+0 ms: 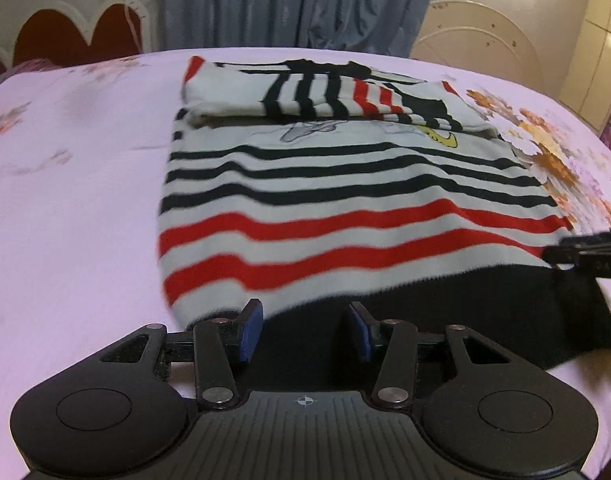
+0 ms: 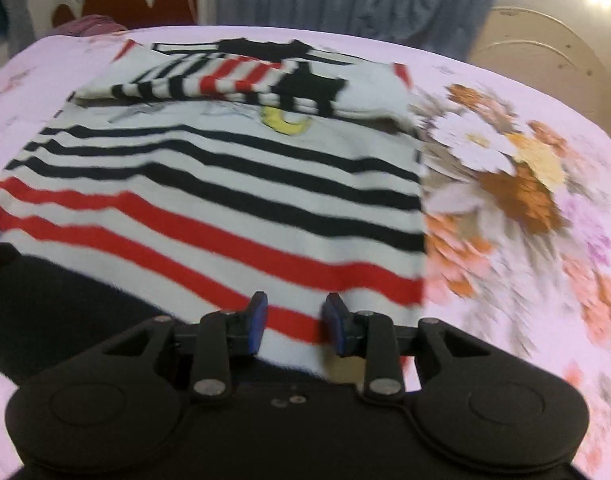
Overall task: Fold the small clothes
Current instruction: 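Move both grippers to the black hem and close on it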
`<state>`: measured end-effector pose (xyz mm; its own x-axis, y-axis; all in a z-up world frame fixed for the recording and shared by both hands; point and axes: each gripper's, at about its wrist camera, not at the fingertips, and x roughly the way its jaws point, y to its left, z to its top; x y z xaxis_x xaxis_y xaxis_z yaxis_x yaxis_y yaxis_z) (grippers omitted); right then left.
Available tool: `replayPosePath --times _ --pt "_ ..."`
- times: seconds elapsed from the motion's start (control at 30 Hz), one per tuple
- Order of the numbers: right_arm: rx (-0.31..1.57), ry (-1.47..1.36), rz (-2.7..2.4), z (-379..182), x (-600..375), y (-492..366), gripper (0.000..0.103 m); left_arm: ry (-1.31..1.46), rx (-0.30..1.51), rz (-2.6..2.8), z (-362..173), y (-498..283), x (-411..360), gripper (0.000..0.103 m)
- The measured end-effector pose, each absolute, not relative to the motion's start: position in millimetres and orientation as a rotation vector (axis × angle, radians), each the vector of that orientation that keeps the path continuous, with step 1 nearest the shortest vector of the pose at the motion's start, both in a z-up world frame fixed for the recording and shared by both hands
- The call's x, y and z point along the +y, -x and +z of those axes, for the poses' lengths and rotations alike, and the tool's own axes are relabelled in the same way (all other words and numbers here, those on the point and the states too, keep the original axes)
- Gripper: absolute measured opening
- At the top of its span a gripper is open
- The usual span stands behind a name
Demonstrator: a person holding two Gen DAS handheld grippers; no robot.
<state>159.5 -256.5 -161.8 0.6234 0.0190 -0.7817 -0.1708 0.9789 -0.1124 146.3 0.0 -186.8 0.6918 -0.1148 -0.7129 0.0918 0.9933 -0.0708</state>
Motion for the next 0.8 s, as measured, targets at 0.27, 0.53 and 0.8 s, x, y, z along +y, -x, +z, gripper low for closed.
replayPosePath --times 0.27,0.53,0.8 --pt "0.899 0.092 0.003 -159.4 -272.4 -116.1 0.055 0.089 0.779 -0.029 -190.2 -108.5 29.3 0.047" --pt "0.918 -0.065 -0.017 -161.2 -288.1 -98.6 0.042 0.227 0.824 -0.071 -196.7 -105.6 45.4 0.047" --pt "0.921 -0.130 -0.012 -163.0 -285.8 -94.3 0.021 0.292 0.855 -0.149 -201.3 -112.8 41.8 0.046"
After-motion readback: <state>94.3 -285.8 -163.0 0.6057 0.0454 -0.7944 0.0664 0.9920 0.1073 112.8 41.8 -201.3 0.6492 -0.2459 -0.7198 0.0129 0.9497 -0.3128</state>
